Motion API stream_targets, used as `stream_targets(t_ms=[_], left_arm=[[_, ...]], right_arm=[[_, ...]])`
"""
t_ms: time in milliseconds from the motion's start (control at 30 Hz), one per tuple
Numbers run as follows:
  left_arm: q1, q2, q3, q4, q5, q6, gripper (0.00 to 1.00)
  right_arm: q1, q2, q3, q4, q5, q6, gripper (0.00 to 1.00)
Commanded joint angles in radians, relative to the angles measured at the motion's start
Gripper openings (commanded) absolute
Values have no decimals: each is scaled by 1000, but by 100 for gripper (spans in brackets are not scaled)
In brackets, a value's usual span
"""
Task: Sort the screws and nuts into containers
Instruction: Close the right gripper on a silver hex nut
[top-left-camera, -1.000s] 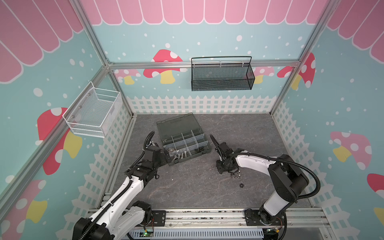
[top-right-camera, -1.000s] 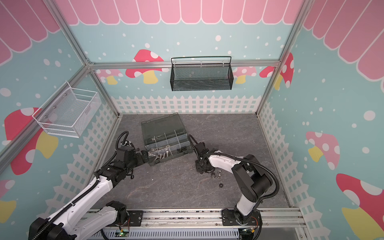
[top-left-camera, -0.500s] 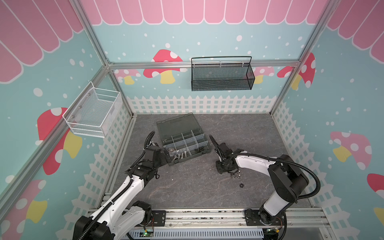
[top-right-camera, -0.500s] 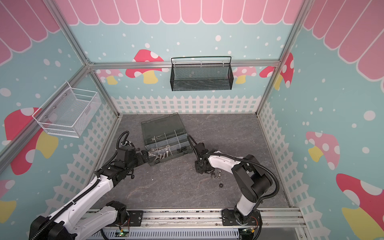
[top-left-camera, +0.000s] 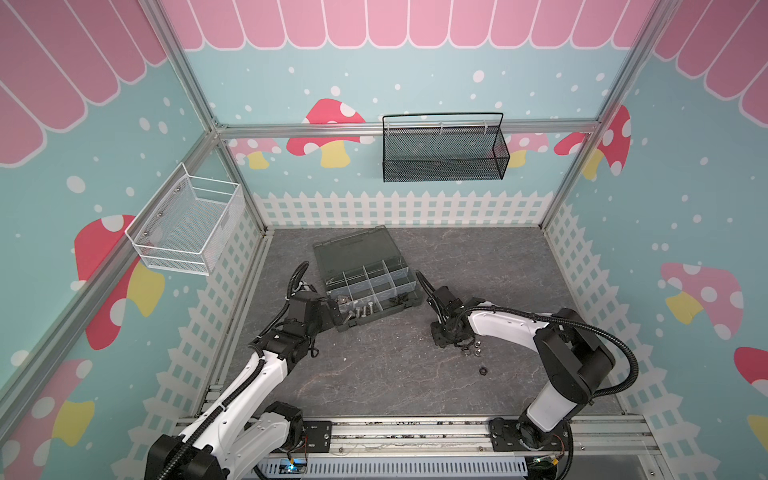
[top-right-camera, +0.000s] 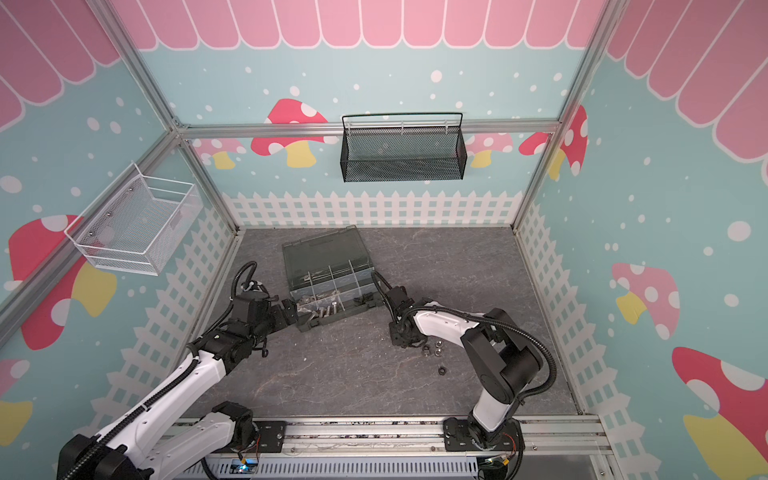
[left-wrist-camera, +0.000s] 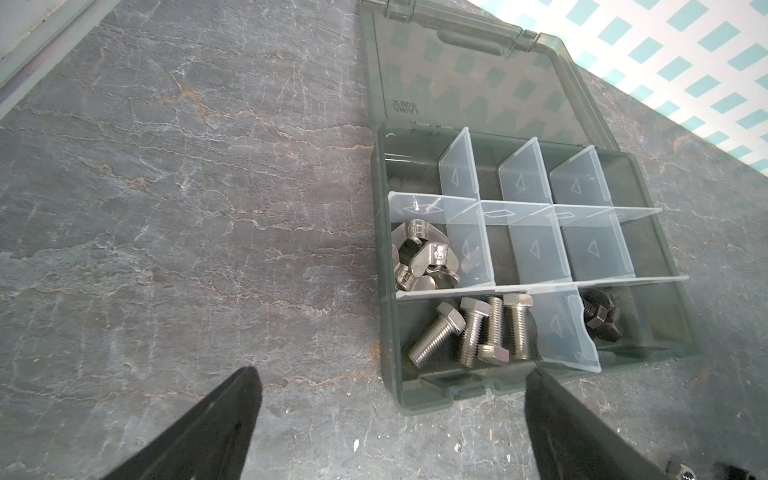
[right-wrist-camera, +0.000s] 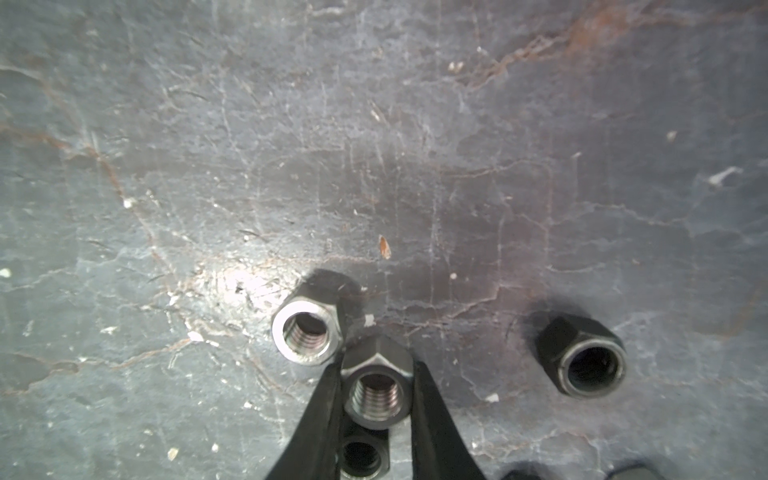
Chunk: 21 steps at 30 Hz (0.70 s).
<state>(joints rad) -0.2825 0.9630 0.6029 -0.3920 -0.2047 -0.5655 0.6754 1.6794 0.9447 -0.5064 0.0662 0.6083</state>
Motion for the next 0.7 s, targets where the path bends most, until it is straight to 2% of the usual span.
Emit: stream_targets(t_ms=[0,167,333,400,667], left_arm=[[5,-15,26,-7,8,-14,100],[5,-18,25,-7,12,-16,100],[5,-15,26,-7,11,-16,100],[5,-15,29,-8,14,-13,100],[4,-13,31,-7,17,-8,100]], right_arm=[[7,3,-34,-63,18,24,11],[7,-27,-29,-63,26,33,10],[8,-10,-31,-56,30,39,34],[7,-2,-35,-47,27,45,38],[8,26,-24,-45,42,41,39]])
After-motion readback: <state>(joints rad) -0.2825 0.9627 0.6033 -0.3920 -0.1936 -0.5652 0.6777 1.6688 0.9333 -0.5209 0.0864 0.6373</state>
